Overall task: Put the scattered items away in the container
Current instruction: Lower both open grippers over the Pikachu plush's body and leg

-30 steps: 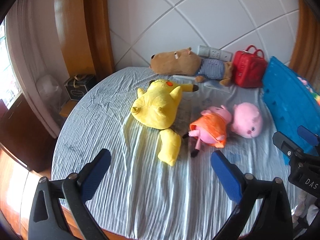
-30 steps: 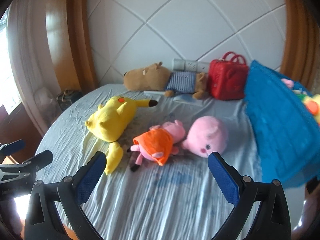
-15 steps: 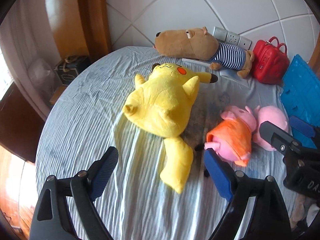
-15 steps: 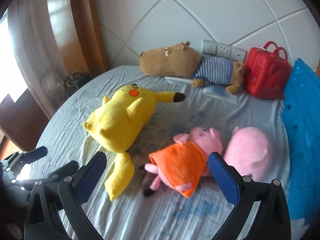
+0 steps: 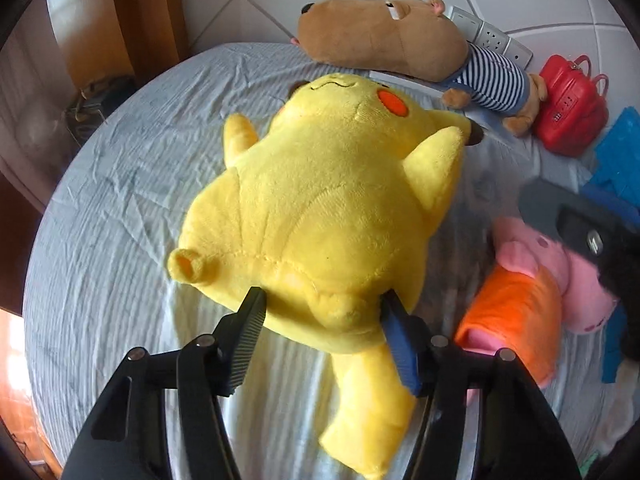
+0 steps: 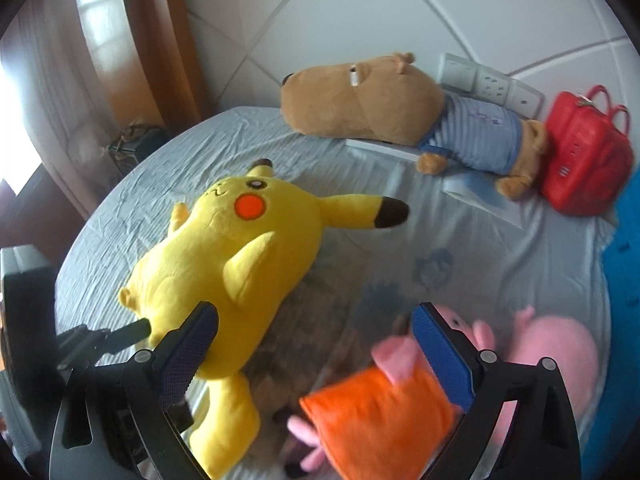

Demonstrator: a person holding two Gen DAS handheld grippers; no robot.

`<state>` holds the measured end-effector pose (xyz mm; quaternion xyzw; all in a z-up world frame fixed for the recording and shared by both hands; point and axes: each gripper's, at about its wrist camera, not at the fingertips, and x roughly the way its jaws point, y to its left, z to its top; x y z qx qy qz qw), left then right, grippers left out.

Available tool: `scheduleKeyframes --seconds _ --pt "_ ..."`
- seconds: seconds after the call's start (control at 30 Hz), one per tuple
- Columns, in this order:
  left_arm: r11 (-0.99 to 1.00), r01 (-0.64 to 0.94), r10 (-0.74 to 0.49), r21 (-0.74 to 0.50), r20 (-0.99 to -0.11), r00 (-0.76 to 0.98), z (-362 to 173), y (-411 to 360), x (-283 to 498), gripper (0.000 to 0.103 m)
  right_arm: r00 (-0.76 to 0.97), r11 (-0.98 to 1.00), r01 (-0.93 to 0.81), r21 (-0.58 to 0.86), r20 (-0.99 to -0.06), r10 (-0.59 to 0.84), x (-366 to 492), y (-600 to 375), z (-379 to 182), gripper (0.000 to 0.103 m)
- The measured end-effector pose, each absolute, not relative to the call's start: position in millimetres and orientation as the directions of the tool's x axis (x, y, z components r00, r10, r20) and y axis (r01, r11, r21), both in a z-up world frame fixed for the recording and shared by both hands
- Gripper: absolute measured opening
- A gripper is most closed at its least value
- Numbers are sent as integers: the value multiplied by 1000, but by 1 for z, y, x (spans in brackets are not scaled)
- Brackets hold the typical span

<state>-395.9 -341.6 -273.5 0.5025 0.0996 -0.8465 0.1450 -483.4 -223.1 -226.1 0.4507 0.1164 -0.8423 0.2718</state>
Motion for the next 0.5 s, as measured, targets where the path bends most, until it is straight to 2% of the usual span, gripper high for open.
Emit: scheduleKeyframes --seconds 0.07,0.27,0.5 --pt "-938 346 -159 -4 -883 -442 -281 -347 -402 59 -444 -815 578 50 -819 -365 -492 -230 -228 99" --pt "-899 425 -310 108 -841 -444 -268 -392 -391 60 -455 -808 586 52 -804 -382 -521 -245 -235 103" --pt "-905 421 -277 61 -837 -473 -264 -401 -391 60 -408 -773 620 132 -788 -461 -541 -276 -238 103"
